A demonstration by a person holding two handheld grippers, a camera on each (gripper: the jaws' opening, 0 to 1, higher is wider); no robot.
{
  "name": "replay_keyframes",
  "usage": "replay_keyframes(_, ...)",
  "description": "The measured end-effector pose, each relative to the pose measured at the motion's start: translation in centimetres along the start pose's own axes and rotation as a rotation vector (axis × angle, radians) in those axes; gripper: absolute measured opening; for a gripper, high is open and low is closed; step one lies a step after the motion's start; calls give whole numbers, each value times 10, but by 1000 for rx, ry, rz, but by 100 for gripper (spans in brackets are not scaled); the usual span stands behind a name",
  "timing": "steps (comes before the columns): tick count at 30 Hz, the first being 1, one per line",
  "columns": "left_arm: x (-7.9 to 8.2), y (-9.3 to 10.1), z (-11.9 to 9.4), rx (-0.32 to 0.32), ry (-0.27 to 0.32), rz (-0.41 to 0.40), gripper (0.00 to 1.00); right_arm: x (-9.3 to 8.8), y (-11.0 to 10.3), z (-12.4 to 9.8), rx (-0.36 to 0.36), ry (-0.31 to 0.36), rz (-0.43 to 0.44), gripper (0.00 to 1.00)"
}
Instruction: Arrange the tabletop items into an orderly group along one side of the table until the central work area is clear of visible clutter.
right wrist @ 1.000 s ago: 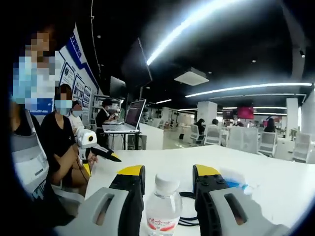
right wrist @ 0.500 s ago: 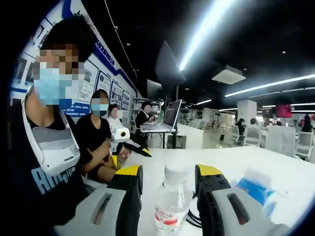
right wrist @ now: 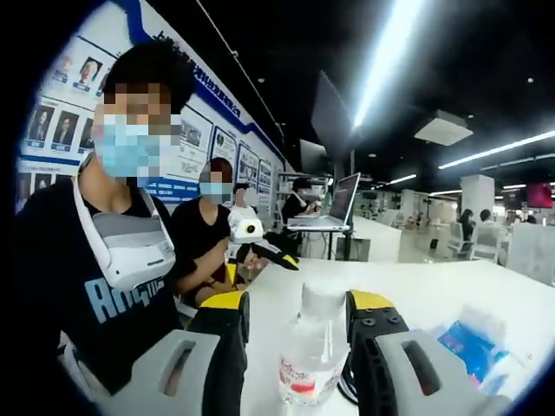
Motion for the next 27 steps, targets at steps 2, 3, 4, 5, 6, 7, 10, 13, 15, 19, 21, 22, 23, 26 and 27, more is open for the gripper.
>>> replay_keyframes(2, 2, 1, -2, 0, 6, -3, 100, 2, 7, 1, 28, 8, -5, 41)
replay_keyframes(3, 2, 2, -2, -1, 8, -3, 100, 1, 10, 2, 24, 10, -3, 40)
replay_keyframes(4, 3, 3, -2, -1, 9, -5, 100, 1, 11, 3, 30, 11, -3, 40)
replay_keyframes(5, 3, 3, -3, -1, 9, -5, 100, 0, 11, 3, 51, 6, 0, 40)
replay_keyframes(6, 3, 3, -3, -2, 8, -5, 100, -3, 13, 6, 60, -3, -7, 40)
replay_keyframes(7, 3, 4, -3, -2, 7, -5, 100, -4, 14, 6, 64, -4, -4, 40)
replay_keyframes(10, 3, 4, -3, 0, 1, -4, 100, -8, 17, 7, 97, -3, 6, 39)
replay_keyframes(13, 4, 5, -2, -2, 4, -9, 100, -7, 21, 4, 133, 4, 12, 38)
replay_keyframes(15, 6, 5, -1, -1, 5, -9, 100, -3, 22, 3, 167, 36, 31, 36)
replay_keyframes(19, 6, 5, -1, 3, 1, -7, 100, -4, 25, 2, 239, 28, 39, 37)
replay_keyframes(21, 6, 4, -1, 4, -2, -8, 100, -4, 32, 0, 258, 30, 47, 38)
replay_keyframes(22, 6, 5, -1, 4, -3, -7, 100, -4, 33, 0, 270, 33, 50, 38)
replay_keyframes(23, 6, 5, 0, 6, -5, -7, 100, -4, 37, -1, 281, 35, 48, 38)
replay_keyframes(26, 5, 6, 0, 13, -13, -6, 100, -5, 46, -2, 312, 32, 50, 36)
replay_keyframes(27, 6, 7, -1, 17, -10, -7, 100, -6, 46, -1, 336, 31, 58, 36)
Point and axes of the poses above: the point that each gripper's makers call its tool centre point, and the gripper's own axes: z roughly forward along the fingers, y roughly to its right, x roughly out of its top, the point moved 4 cm from there along -z, roughly backward along the fingers, and after that the axes turned 6 degrees about y, right-handed, at the moved point
